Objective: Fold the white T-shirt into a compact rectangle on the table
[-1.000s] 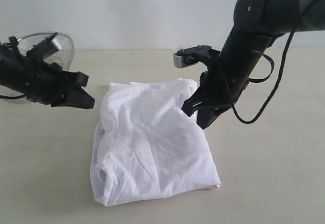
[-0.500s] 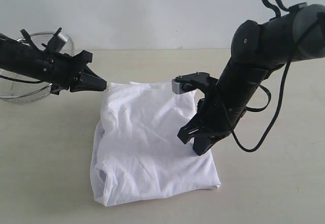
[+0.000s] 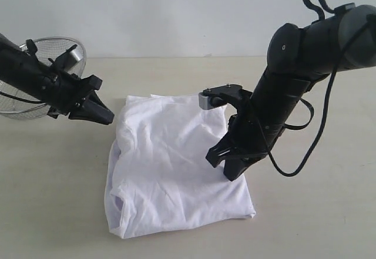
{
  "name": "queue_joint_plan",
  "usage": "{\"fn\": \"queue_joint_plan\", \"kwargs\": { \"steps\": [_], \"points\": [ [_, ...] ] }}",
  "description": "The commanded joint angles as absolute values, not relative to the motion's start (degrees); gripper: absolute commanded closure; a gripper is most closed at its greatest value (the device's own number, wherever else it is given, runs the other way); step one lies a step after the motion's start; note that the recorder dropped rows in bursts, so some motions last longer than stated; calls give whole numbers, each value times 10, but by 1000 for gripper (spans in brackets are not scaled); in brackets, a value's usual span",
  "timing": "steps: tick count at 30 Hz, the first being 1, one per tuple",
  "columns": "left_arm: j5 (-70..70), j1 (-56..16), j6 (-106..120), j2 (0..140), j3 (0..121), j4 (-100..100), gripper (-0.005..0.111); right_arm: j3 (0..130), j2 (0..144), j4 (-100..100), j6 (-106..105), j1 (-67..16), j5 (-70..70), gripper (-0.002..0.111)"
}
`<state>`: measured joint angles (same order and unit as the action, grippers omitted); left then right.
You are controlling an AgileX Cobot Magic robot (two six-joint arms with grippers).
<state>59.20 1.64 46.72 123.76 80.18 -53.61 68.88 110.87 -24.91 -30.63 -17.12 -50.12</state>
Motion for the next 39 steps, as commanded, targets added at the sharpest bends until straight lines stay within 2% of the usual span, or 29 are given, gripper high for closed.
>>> {"fn": "queue_joint_plan", "kwargs": {
  "steps": [1, 5, 7, 18, 19, 21, 23, 39],
  "points": [
    [586, 15, 464, 1236, 806, -562, 90, 682, 1115, -221, -282, -172, -508, 108],
    [583, 15, 456, 1236, 806, -580, 59, 655, 1115, -217, -277, -172, -493, 108],
    [573, 15, 446, 1237, 806, -580, 53, 644, 1115, -218, -277, -172, -476, 108],
    [562, -15, 466, 1292, 827, -657, 53, 630, 1115, -220, -277, -172, -450, 108],
    [556, -18, 465, 1293, 831, -657, 54, 630, 1115, -220, -277, -172, -450, 108],
    [531, -20, 465, 1294, 841, -656, 67, 630, 1115, -220, -277, -172, -450, 108],
    [520, -20, 467, 1296, 852, -649, 102, 630, 1115, -224, -277, -172, -450, 108],
    [482, -20, 465, 1338, 928, -596, 102, 619, 1115, -241, -281, -173, -423, 108]
  ]
}}
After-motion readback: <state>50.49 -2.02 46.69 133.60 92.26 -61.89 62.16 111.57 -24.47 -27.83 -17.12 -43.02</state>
